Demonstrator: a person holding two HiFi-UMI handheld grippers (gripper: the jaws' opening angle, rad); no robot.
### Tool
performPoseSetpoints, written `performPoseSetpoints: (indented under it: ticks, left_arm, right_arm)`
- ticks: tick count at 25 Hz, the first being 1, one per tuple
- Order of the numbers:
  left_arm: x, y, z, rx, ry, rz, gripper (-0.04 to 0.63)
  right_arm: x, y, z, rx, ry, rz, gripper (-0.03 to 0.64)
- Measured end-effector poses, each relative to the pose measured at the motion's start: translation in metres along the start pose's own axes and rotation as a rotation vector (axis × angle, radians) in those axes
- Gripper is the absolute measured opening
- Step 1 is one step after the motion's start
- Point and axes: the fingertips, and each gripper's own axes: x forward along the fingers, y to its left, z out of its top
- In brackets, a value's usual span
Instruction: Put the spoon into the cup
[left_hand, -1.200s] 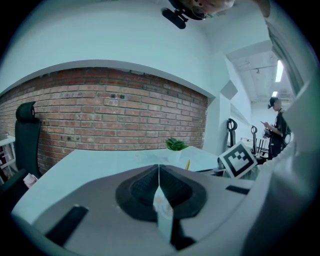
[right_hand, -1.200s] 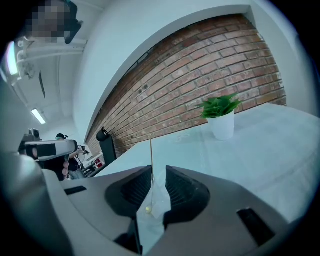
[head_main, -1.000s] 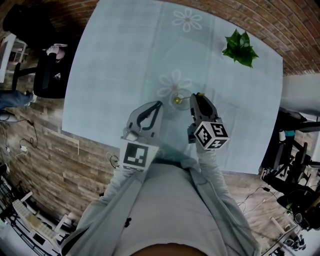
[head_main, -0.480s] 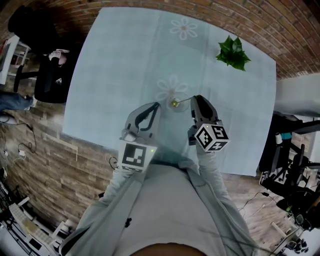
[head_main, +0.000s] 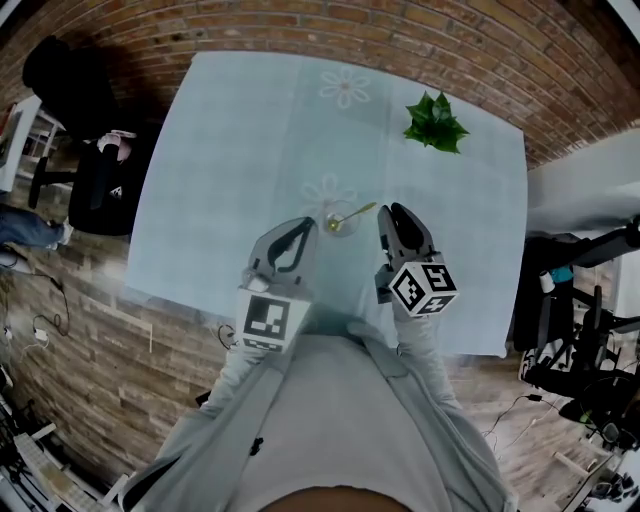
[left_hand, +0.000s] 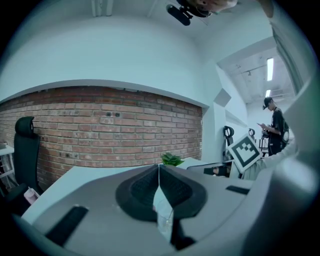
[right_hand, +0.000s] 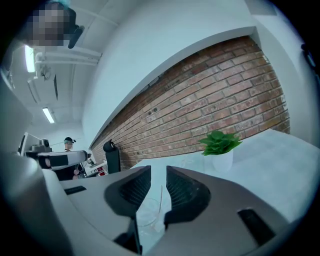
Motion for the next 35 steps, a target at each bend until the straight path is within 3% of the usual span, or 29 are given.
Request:
performPoseSetpoints:
  ticks: [6, 15, 26, 35]
  left_arm:
    - [0.001, -0.003, 0.011, 0.016, -0.015, -0.004, 0.020]
    - [0.003, -0.003, 0.020, 0.013, -0.023, -0.025, 0.020]
    - [0.002, -0.001, 0.015, 0.007, -0.006, -0.054, 0.020]
    - [0.004, -0.003, 0.013, 0.010, -0.005, -0.064, 0.020]
  right_arm:
    - [-0.022, 0.012, 0.022, -0.032, -0.011, 0.075, 0.086]
    - [-0.055, 0.037, 0.060, -0.182, -0.058, 0.115, 0.086]
    - [-0.090, 0.035, 0.072, -0.317, -0.103, -0.020, 0.076]
    - [-0.095, 0.032, 0.085, -0.333, -0.166, -0.045, 0.016]
